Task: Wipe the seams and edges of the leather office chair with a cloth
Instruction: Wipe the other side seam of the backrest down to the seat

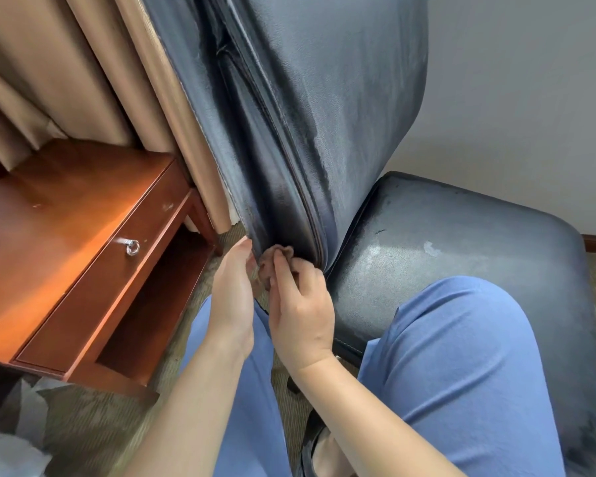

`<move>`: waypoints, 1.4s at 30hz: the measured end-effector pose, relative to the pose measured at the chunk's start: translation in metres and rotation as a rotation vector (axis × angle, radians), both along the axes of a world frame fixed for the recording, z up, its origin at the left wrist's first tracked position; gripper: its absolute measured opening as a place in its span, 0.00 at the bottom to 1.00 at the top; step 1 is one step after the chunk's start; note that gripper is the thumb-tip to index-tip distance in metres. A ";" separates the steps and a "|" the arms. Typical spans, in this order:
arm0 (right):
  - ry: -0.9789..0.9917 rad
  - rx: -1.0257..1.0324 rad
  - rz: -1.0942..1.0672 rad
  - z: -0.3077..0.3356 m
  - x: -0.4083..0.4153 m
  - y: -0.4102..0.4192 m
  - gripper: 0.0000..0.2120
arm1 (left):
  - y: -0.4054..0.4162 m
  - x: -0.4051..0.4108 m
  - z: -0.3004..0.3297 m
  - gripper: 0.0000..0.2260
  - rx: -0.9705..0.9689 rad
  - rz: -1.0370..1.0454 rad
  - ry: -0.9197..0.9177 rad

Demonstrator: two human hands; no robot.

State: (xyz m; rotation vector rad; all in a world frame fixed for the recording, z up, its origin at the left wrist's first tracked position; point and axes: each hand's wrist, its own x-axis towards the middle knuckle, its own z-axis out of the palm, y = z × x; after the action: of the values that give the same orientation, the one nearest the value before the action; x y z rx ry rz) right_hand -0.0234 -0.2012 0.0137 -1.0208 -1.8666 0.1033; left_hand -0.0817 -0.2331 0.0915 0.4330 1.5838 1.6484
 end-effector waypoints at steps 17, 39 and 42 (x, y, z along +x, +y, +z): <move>0.171 -0.027 0.116 -0.005 0.004 0.001 0.12 | 0.003 0.000 -0.009 0.25 -0.018 0.028 0.070; -0.093 -0.117 0.006 -0.025 0.001 -0.001 0.22 | 0.004 -0.008 -0.021 0.23 -0.001 -0.002 0.050; -0.157 -0.175 0.014 -0.033 0.005 -0.002 0.24 | 0.004 -0.006 -0.022 0.21 0.000 0.011 0.055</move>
State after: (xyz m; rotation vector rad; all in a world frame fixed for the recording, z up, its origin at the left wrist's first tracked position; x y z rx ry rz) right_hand -0.0179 -0.2035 -0.0194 -1.1634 -2.0352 0.2023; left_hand -0.0881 -0.2293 0.0699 0.4742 1.6290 1.6569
